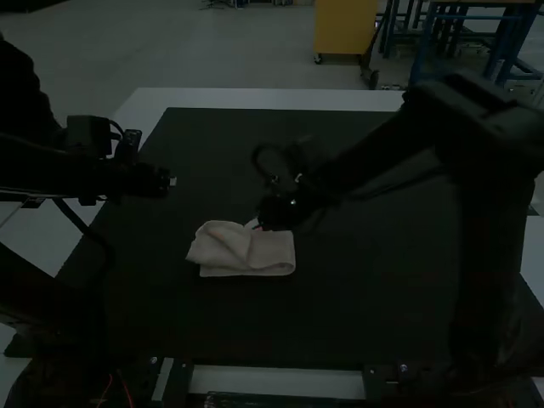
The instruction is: Fold the towel.
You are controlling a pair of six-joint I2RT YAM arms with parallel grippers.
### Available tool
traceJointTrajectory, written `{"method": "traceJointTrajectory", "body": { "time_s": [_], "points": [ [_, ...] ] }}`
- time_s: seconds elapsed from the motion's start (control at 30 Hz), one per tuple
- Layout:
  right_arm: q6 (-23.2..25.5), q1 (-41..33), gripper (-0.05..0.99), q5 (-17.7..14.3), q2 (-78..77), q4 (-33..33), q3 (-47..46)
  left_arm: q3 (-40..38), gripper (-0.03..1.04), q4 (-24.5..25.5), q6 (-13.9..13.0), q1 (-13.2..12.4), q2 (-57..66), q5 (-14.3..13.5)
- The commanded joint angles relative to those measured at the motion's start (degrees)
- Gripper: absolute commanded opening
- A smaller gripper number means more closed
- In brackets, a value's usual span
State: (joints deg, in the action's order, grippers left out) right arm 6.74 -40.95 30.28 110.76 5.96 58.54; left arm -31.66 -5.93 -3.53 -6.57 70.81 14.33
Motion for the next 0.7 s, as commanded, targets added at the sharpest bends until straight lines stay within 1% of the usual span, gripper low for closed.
{"method": "traceJointTrajectory", "body": {
  "time_s": [0.0, 0.27, 0.33, 0.43, 0.5, 0.53, 0.67],
  "points": [
    [-1.21, 0.26, 0.37, -1.02, 0.51, 0.81, 1.13, 0.02, 0.97, -0.57, 0.54, 0.42, -1.64, -0.44],
    [-1.65, 0.17, 0.37, -1.1, 2.36, 0.9, 2.8, 0.02, 0.97, -0.57, 0.54, 0.15, -1.64, -0.18],
    [-1.56, 0.08, 0.35, -1.02, 2.71, 0.81, 2.98, 0.02, 0.97, -0.92, 0.54, 0.15, -1.64, -0.18],
    [-1.47, 0.08, 0.18, -0.75, 3.15, 0.64, 3.33, 0.02, 0.97, -1.1, 0.54, 0.15, -1.64, -0.09],
    [-1.56, 0.08, 0.03, -0.31, 3.15, 0.64, 3.51, 0.02, 0.97, -1.18, 0.54, 0.15, -1.64, -0.09],
    [-1.47, 0.17, -0.02, -0.22, 3.23, 0.64, 3.59, 0.19, 0.97, -1.18, 0.54, 0.15, -1.64, -0.09],
    [-1.91, 0.26, -0.02, 0.04, 2.27, -0.95, 4.21, 0.55, 0.97, -1.36, 0.54, 0.15, -1.64, -0.09]
  ]
}}
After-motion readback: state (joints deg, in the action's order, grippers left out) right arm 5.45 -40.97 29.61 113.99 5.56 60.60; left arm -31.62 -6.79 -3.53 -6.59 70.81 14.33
